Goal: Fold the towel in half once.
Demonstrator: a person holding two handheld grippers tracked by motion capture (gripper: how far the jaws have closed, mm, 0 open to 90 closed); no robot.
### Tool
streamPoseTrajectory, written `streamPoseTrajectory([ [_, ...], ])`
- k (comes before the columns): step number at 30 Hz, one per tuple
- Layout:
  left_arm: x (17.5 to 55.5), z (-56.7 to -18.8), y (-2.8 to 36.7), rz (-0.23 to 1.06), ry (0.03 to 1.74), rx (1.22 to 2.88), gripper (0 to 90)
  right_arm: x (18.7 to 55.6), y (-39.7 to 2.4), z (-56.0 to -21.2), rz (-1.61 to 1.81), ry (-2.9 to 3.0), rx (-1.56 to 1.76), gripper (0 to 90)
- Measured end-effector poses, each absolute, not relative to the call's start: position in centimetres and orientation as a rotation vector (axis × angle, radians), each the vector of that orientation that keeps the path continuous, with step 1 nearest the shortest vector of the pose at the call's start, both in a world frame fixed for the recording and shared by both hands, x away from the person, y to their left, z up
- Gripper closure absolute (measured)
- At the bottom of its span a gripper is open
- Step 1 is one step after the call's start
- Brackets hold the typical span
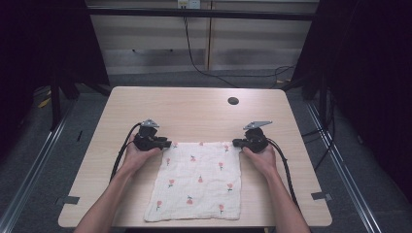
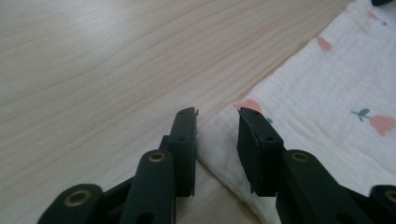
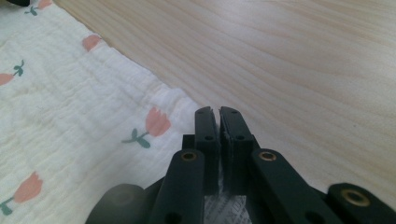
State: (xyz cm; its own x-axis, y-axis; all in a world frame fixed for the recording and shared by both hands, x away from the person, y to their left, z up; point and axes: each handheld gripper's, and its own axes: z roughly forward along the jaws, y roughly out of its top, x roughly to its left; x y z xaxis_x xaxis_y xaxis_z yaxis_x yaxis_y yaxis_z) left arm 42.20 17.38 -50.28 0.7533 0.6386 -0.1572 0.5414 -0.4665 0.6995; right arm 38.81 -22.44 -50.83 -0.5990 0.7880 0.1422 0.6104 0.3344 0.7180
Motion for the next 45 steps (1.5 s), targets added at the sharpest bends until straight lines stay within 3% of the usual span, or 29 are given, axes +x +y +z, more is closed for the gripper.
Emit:
streamPoseTrajectory([
  [8,41.7,-50.0,17.5,0.203,0.841,2.237,85.0,38.9,-22.5,-50.8,1.121,2.374,1.272,87.1],
  [18,41.9,-49.3,18.7,0.145,0.862,2.145,85.8,38.9,-22.9,-50.2,1.178,2.352,1.284,87.5],
  [45,41.9,-44.8,20.4,0.226,0.850,2.013,86.1,39.5,-23.1,-44.8,1.349,2.266,1.200,87.8],
])
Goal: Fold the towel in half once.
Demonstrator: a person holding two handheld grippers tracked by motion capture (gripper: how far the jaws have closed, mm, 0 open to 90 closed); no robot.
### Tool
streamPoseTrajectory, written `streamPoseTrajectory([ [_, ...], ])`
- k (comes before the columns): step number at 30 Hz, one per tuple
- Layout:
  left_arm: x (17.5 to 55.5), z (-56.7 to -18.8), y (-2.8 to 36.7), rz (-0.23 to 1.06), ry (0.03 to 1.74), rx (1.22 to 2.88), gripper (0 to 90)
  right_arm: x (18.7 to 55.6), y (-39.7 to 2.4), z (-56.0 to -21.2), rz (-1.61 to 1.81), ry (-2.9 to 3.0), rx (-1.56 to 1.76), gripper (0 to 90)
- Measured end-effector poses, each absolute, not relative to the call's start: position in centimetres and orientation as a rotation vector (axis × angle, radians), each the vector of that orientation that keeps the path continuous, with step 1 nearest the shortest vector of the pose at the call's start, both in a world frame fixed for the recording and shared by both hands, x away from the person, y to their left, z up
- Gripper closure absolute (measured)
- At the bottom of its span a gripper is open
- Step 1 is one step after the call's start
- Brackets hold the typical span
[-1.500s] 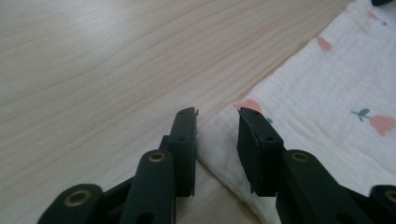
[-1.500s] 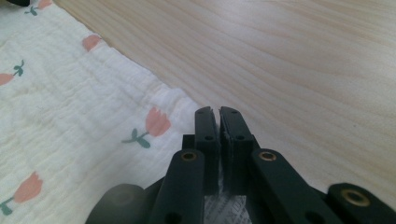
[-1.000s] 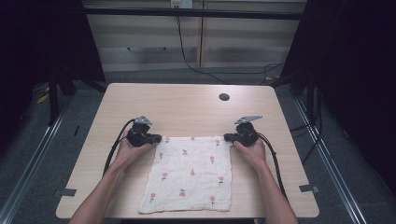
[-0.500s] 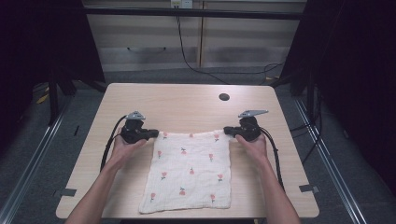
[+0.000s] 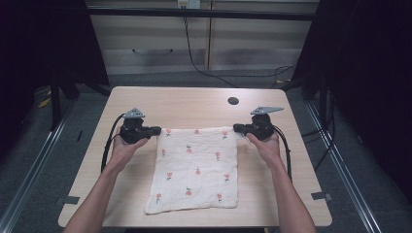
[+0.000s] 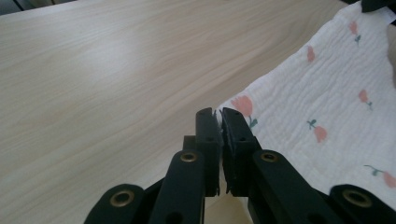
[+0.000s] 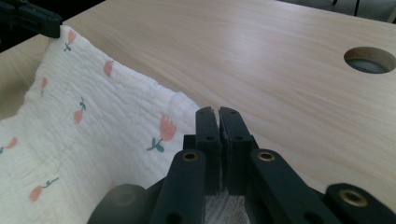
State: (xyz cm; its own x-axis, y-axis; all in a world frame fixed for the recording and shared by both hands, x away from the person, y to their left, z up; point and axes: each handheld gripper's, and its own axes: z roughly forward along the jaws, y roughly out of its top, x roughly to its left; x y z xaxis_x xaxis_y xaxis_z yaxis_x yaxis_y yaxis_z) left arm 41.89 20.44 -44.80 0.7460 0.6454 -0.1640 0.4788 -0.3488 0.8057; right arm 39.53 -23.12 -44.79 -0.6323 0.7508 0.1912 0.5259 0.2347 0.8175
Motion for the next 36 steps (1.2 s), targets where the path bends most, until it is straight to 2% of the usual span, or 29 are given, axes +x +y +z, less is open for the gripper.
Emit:
streamPoseTrajectory([
  [12,42.2,-41.4,20.1,0.257,0.814,1.963,86.2,40.3,-24.0,-42.1,1.382,2.207,1.173,87.9],
  [21,42.8,-39.1,20.0,0.280,0.799,1.909,86.2,40.9,-23.9,-38.8,1.416,2.157,1.118,88.0],
  [28,42.4,-41.0,21.1,0.283,0.835,1.942,86.2,40.4,-23.3,-40.4,1.390,2.213,1.116,87.9],
  [36,40.6,-42.0,21.1,0.276,0.788,1.955,86.2,39.2,-23.8,-41.8,1.423,2.218,1.120,88.0],
])
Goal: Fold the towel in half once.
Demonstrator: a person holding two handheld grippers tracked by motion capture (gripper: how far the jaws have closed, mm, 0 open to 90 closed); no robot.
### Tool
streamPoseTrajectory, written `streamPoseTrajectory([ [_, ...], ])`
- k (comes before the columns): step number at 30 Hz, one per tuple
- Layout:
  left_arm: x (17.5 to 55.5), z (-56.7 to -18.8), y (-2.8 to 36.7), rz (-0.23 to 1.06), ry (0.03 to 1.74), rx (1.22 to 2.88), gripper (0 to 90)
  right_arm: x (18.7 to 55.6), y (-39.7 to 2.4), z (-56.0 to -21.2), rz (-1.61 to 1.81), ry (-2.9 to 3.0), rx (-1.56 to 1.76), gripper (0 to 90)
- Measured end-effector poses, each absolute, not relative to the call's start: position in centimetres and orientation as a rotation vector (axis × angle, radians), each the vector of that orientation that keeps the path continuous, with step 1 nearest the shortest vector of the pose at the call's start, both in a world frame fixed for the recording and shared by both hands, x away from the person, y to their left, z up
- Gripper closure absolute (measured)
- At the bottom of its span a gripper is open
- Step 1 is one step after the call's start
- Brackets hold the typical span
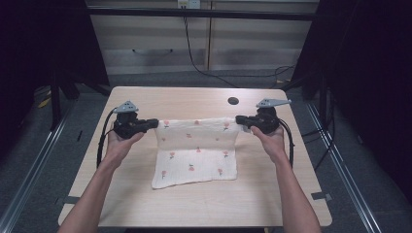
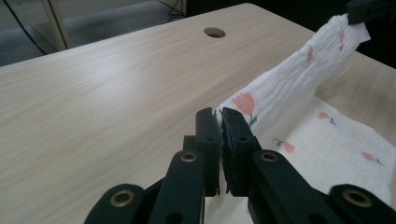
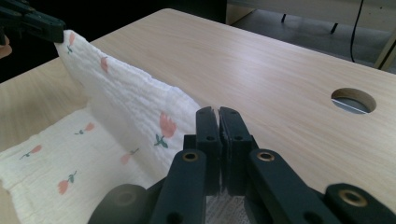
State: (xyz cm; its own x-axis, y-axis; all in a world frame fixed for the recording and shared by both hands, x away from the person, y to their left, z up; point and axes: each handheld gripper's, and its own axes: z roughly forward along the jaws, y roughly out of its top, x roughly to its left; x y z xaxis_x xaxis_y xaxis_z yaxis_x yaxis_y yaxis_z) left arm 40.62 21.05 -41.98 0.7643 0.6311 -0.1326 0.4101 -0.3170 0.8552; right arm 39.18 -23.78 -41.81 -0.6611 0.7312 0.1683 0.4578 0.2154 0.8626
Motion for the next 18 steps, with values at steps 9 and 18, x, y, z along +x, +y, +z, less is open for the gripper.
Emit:
streamPoseTrajectory([
  [9,38.4,-43.0,21.5,0.269,0.767,1.958,86.2,37.4,-23.8,-42.9,1.444,2.243,1.091,87.9],
  [18,36.3,-44.7,22.1,0.232,0.776,1.966,86.2,35.5,-23.6,-44.7,1.463,2.259,1.088,87.9],
])
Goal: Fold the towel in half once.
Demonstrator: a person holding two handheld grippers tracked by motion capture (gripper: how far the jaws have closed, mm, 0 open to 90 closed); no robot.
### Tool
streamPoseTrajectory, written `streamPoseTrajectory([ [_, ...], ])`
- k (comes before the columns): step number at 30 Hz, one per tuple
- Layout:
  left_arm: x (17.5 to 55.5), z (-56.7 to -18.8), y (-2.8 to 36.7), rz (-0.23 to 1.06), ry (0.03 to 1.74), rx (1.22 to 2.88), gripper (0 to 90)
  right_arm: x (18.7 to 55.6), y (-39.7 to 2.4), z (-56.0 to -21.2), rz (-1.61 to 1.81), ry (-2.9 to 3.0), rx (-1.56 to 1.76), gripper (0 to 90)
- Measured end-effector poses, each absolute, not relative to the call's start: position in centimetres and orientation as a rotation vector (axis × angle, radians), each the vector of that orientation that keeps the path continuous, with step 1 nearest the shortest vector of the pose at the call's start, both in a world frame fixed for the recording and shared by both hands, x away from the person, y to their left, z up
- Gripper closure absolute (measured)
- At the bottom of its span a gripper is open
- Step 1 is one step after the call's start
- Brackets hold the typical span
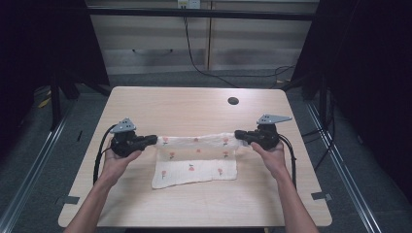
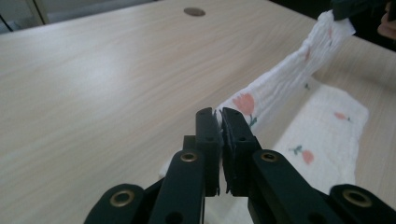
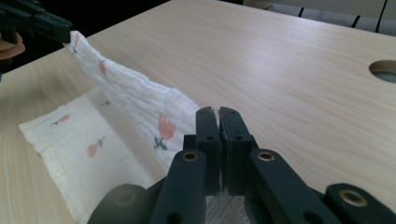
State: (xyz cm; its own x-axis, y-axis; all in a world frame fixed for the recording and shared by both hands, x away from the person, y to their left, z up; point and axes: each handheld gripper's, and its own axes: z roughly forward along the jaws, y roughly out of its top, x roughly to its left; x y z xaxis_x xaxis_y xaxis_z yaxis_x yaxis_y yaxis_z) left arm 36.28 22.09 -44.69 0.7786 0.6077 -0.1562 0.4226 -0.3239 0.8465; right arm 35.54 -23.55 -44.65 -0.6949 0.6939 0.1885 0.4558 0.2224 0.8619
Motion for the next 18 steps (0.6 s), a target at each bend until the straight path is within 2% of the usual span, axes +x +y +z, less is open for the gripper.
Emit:
streamPoseTrajectory([
  [18,32.3,-45.8,22.6,0.213,0.725,2.000,86.1,32.4,-23.5,-46.3,1.483,2.301,1.059,87.7],
])
